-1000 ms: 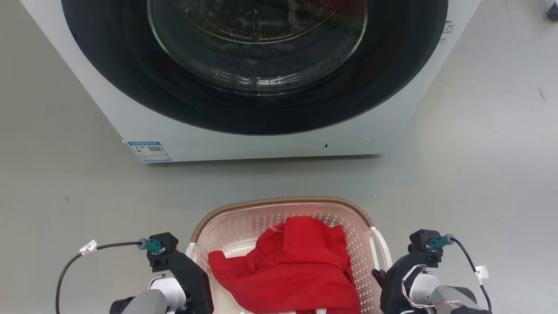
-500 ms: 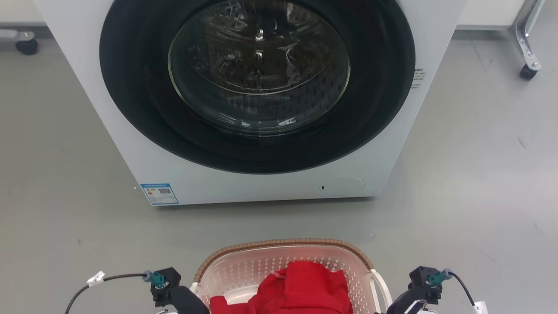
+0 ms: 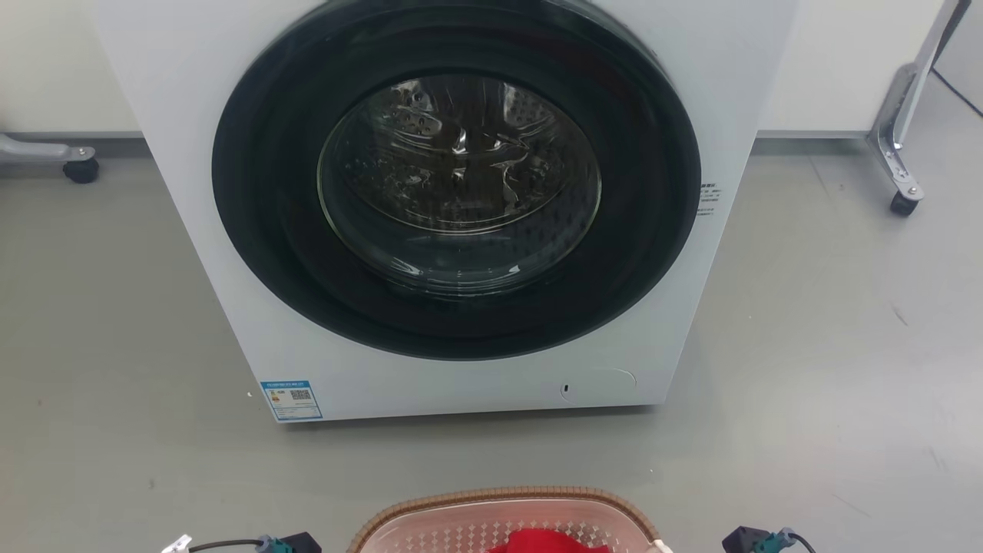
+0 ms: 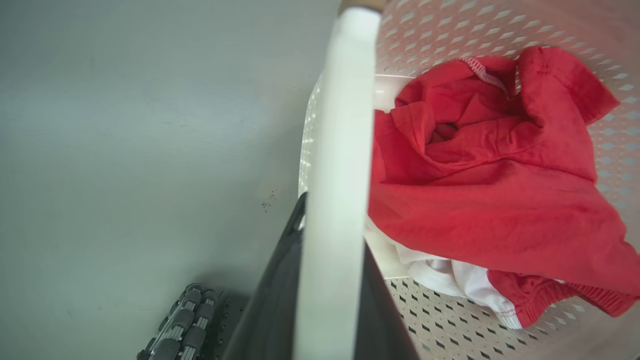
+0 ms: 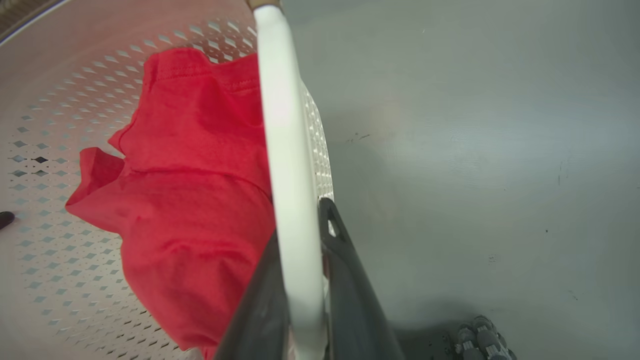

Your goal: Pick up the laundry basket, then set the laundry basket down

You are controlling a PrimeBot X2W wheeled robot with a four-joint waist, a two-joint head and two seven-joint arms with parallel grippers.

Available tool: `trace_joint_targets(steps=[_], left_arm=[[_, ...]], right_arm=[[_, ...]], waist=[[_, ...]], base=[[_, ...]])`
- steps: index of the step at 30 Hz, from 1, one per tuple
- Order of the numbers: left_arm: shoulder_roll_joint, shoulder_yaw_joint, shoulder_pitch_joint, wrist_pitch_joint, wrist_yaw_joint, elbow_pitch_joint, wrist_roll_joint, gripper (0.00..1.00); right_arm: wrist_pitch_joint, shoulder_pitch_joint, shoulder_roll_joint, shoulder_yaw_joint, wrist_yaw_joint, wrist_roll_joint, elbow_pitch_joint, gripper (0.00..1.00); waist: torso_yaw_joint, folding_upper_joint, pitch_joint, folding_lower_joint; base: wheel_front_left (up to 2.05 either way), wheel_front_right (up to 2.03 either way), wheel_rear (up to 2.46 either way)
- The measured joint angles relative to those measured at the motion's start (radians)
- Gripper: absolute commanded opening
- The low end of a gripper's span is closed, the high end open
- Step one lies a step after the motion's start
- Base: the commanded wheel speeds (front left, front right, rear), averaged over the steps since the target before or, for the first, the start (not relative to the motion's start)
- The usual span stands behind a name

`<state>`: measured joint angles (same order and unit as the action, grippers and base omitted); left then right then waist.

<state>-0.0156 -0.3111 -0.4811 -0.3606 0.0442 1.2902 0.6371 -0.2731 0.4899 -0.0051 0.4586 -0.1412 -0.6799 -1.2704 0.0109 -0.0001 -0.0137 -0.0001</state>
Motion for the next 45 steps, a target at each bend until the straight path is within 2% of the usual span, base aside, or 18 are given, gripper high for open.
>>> trace_joint_targets(steps=[17, 45], left_arm=[[0.012, -0.073, 0.060, -0.019, -0.036, -0.053, 0.092, 0.00], [0.016, -0.142, 0.061, -0.025, -0.071, -0.079, 0.156, 0.00]], right_arm=[[-0.018, -0.035, -0.004, 0.029, 0.000, -0.026, 0.012, 0.00], [-0.025, -0.035, -0.008, 0.037, 0.009, -0.060, 0.008, 0.00]], waist=[[-0.007, 0.0002, 0.042, 0.0001], [-0.007, 0.0002, 0.045, 0.0002]], base=[[0.00, 0.00, 0.00], [0.00, 0.00, 0.00]])
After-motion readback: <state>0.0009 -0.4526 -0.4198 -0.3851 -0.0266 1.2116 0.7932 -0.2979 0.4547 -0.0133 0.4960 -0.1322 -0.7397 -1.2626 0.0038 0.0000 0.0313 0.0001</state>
